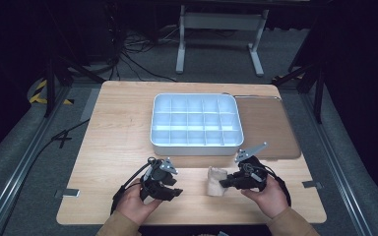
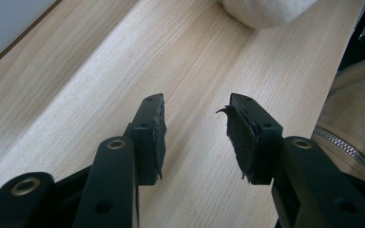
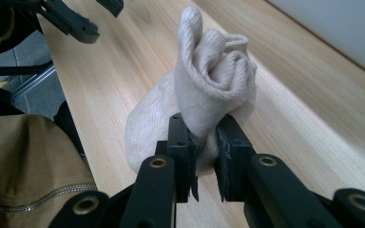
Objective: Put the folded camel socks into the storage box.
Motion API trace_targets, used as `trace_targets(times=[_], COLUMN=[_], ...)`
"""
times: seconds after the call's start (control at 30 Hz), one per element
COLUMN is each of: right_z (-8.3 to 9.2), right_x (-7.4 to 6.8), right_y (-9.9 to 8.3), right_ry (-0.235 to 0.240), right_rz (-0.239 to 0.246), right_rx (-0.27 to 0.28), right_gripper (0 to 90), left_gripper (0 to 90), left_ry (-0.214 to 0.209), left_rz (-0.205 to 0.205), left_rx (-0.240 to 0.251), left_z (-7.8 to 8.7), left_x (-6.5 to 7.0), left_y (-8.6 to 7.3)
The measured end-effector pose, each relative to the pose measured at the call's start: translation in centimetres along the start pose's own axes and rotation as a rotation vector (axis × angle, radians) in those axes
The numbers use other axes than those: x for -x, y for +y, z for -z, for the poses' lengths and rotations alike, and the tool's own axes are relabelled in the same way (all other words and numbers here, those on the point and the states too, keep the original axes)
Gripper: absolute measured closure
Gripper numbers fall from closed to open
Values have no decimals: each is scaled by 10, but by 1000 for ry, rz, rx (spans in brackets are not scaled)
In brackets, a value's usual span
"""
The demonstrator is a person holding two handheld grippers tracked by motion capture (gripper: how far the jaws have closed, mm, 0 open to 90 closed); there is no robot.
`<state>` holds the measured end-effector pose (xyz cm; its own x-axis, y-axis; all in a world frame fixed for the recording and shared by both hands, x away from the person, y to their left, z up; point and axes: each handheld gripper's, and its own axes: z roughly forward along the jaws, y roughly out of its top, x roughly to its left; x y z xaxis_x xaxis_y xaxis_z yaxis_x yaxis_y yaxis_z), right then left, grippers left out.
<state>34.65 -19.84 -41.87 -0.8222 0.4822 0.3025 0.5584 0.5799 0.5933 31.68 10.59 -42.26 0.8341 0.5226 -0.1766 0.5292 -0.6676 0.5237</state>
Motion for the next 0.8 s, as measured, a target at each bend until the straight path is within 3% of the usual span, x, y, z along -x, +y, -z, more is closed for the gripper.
trace_targets(times=[0.8], right_z=[39], right_x=[7], right_y=[19], right_ry=[-63], right_rz=[-11], right_rx=[96], right_gripper=[785], left_gripper=[579], left_ry=[16], left_rz=[23], left_rx=[6], left_z=[6], left_x=[-8], left_y=[-5])
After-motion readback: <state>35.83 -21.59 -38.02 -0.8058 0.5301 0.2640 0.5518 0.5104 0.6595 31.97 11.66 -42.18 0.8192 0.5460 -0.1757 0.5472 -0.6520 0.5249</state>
